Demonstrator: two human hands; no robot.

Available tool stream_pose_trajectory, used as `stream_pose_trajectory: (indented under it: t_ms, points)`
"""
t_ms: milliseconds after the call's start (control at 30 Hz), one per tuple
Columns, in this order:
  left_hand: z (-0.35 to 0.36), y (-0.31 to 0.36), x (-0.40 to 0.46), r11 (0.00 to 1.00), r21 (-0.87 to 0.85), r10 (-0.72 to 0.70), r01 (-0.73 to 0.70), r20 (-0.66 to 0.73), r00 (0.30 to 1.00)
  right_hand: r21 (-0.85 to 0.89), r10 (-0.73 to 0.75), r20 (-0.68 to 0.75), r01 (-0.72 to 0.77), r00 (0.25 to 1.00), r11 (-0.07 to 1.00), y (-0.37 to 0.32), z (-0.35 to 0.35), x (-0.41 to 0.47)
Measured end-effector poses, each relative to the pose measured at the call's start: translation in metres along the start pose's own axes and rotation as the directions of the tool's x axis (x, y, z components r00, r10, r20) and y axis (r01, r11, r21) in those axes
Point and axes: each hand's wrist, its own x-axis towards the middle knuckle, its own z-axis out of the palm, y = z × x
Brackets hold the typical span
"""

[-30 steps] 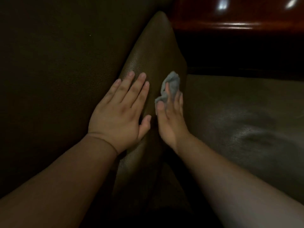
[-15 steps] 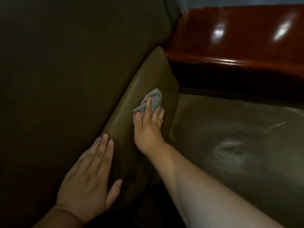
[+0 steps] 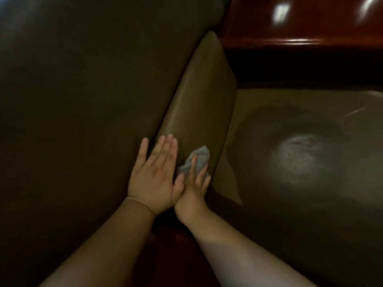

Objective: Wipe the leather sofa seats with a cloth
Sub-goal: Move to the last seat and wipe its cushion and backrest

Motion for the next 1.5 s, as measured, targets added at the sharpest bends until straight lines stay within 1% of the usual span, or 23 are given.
stream_pose_trajectory:
  t_ms: [33, 100, 167, 233, 333, 433, 467, 533, 600, 633, 667, 700, 800, 867, 967, 1000, 1067, 1167, 1267, 1300, 1400, 1433, 1500]
  points:
    - [-0.004, 0.000, -0.014, 0.999, -0.014, -0.049, 0.049, 0.023, 0.999, -0.050, 0.019, 0.066, -0.015, 0.998, 0.999, 0.004, 0.008, -0.016]
    - [-0.003, -0.001, -0.059, 0.995, 0.004, -0.098, 0.098, 0.055, 0.994, -0.112, 0.015, 0.109, -0.003, 0.994, 0.994, 0.010, 0.012, -0.031]
    - [0.006, -0.006, -0.099, 0.995, 0.104, -0.023, 0.013, 0.091, 0.996, -0.090, 0.038, 0.118, -0.028, 0.992, 0.996, 0.007, 0.004, -0.030]
    - [0.021, -0.010, -0.121, 0.986, 0.160, 0.022, -0.037, 0.097, 0.995, -0.094, 0.023, 0.089, -0.014, 0.996, 0.995, 0.005, 0.001, -0.025]
    - [0.026, -0.011, -0.117, 0.982, 0.187, 0.007, -0.014, 0.035, 0.999, -0.085, -0.005, 0.038, 0.008, 0.999, 0.996, 0.015, -0.012, -0.005]
    - [0.027, -0.009, -0.118, 0.982, 0.189, 0.008, -0.012, 0.020, 1.000, 0.040, 0.042, -0.043, -0.040, 0.998, 0.998, 0.030, -0.032, 0.021]
    - [0.028, -0.010, -0.120, 0.982, 0.187, 0.011, -0.011, 0.002, 1.000, 0.055, 0.065, -0.050, -0.062, 0.997, 0.997, 0.033, -0.031, 0.024]
    - [0.028, -0.009, -0.119, 0.981, 0.196, 0.010, -0.007, -0.012, 1.000, 0.007, 0.096, 0.008, -0.096, 0.995, 0.995, 0.030, -0.020, 0.013]
    - [0.029, -0.010, -0.118, 0.981, 0.194, 0.021, -0.018, -0.013, 1.000, -0.106, 0.025, 0.131, -0.011, 0.991, 0.994, 0.022, -0.010, -0.012]
    - [0.030, -0.011, -0.118, 0.981, 0.194, 0.026, -0.023, -0.011, 1.000, -0.143, -0.054, 0.177, 0.080, 0.983, 0.987, 0.018, -0.005, -0.025]
    - [0.030, -0.011, -0.118, 0.980, 0.198, 0.026, -0.024, -0.008, 1.000, -0.150, -0.121, 0.187, 0.150, 0.975, 0.977, 0.016, -0.001, -0.033]
    - [0.029, -0.011, -0.118, 0.979, 0.203, 0.024, -0.022, -0.006, 1.000, -0.148, -0.153, 0.174, 0.180, 0.973, 0.973, 0.014, 0.000, -0.034]
    - [0.030, -0.010, -0.118, 0.979, 0.200, 0.035, -0.030, -0.022, 0.999, -0.179, -0.182, 0.086, 0.195, 0.980, 0.964, 0.015, -0.001, -0.015]
    - [0.031, -0.011, -0.118, 0.980, 0.199, 0.036, -0.029, -0.030, 0.999, -0.201, -0.167, 0.030, 0.169, 0.986, 0.965, 0.023, -0.009, 0.001]
    - [0.029, -0.010, -0.119, 0.981, 0.189, 0.039, -0.033, -0.028, 0.999, -0.168, -0.003, -0.057, -0.007, 0.998, 0.986, 0.046, -0.036, 0.026]
    - [0.030, -0.011, -0.118, 0.981, 0.190, 0.041, -0.035, -0.026, 0.999, -0.161, 0.043, -0.073, -0.054, 0.996, 0.986, 0.051, -0.040, 0.030]
    - [0.030, -0.012, -0.118, 0.981, 0.190, 0.035, -0.030, -0.022, 0.999, -0.168, 0.064, -0.057, -0.073, 0.996, 0.983, 0.051, -0.038, 0.028]
    - [0.033, -0.013, -0.120, 0.979, 0.203, 0.037, -0.033, -0.018, 0.999, -0.153, 0.015, 0.004, -0.014, 1.000, 0.988, 0.043, -0.030, 0.007]
    - [0.033, -0.013, -0.120, 0.979, 0.198, 0.046, -0.043, -0.014, 0.999, -0.301, -0.060, 0.145, 0.102, 0.988, 0.948, 0.042, -0.039, -0.026]
    - [0.032, -0.013, -0.120, 0.979, 0.202, 0.042, -0.040, -0.004, 0.999, -0.331, -0.100, 0.169, 0.152, 0.980, 0.931, 0.041, -0.043, -0.042]
    - [0.027, -0.010, -0.122, 0.980, 0.199, 0.021, -0.030, 0.044, 0.999, -0.323, -0.329, 0.087, 0.339, 0.940, 0.884, 0.035, -0.054, -0.091]
    - [0.024, -0.009, -0.121, 0.978, 0.206, 0.004, -0.020, 0.079, 0.997, -0.304, -0.361, 0.053, 0.360, 0.931, 0.882, 0.034, -0.058, -0.102]
    - [0.017, -0.006, -0.123, 0.968, 0.250, -0.042, -0.004, 0.179, 0.983, -0.254, -0.352, 0.047, 0.352, 0.935, 0.901, 0.037, -0.065, -0.124]
